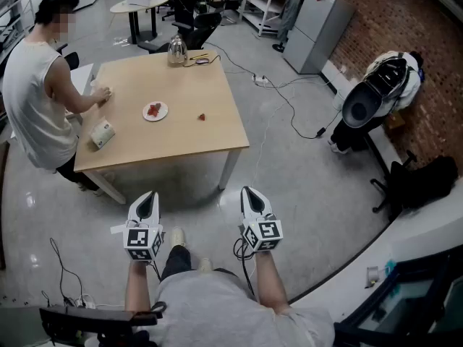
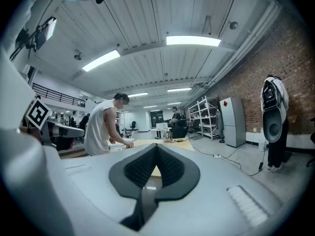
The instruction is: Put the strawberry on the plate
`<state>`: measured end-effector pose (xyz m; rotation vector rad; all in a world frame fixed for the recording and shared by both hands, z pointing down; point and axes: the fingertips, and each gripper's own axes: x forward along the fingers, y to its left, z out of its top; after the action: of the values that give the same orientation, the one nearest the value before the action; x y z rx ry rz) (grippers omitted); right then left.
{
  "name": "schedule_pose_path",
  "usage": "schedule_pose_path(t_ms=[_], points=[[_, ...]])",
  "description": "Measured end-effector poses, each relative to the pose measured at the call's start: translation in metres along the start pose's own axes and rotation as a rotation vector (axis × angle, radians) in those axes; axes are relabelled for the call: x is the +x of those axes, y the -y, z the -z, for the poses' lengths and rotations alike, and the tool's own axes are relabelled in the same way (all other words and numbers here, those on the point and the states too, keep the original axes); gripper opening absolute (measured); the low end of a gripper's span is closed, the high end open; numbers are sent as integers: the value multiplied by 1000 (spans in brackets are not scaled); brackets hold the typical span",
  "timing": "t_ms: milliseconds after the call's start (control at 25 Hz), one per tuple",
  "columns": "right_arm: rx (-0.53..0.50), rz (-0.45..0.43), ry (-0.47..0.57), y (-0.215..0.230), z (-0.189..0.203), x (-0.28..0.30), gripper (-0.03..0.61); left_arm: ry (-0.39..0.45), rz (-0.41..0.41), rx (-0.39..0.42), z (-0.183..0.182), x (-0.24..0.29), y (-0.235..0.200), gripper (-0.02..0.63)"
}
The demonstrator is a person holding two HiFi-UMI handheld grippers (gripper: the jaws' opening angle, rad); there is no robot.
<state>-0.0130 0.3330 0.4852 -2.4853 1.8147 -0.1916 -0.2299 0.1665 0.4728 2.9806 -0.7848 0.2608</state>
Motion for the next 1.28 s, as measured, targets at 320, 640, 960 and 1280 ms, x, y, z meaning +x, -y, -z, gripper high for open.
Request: schedule_pose_path(t_ms=[320, 640, 960, 1280], points=[[-3, 21, 26, 21, 1, -12, 6, 10, 23, 6, -5, 9, 23, 20], [-16, 74, 11, 44, 4, -24, 6, -6, 85, 7, 1, 28, 48, 20], [12, 82, -18, 72, 16, -6, 6, -9, 149, 11, 0, 76, 63, 20], [5, 50, -34, 104, 9, 65, 6, -11, 141, -11, 0, 154, 46, 20]])
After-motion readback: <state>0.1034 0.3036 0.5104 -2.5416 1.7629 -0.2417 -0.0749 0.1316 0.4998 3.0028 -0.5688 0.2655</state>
